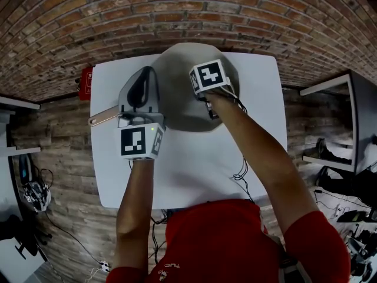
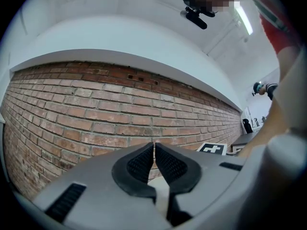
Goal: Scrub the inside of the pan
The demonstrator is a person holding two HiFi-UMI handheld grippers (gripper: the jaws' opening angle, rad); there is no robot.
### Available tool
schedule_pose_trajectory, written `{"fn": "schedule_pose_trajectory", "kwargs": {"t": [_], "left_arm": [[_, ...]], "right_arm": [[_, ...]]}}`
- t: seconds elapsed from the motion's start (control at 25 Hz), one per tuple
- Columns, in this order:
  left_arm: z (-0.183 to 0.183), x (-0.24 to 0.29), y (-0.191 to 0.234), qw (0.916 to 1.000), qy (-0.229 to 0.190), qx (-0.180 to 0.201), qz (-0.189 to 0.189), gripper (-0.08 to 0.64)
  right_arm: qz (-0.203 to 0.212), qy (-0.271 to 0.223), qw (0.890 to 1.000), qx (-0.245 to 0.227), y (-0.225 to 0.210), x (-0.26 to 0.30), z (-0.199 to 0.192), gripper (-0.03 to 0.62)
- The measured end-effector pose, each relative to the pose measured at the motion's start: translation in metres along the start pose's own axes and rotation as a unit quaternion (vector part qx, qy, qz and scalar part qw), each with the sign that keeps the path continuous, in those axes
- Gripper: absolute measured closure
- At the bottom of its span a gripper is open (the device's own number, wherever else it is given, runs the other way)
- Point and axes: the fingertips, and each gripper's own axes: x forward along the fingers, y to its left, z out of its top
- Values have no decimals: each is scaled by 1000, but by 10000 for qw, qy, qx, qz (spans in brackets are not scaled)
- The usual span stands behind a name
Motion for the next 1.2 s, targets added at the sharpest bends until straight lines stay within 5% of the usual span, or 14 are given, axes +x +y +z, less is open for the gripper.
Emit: {"fn": "schedule_pose_trajectory", "kwargs": {"t": [0.2,0.44,0.96,1.2], "left_arm": [[3,-5,7,9999,-18,29,115,537],[6,-15,14,9997,-23,41,226,537],[14,-16,2,9997,-216,-73,28,537],[17,-18,5,9996,-247,-109,52,537]], "right_arm": [[580,106,9970,-496,56,-5,0,505],[779,303,9925,-889,94,9,-11,505],[11,831,9962,-271,12,-9,-41,505],[432,790,9949,-458,46,-18,-36,505]]}}
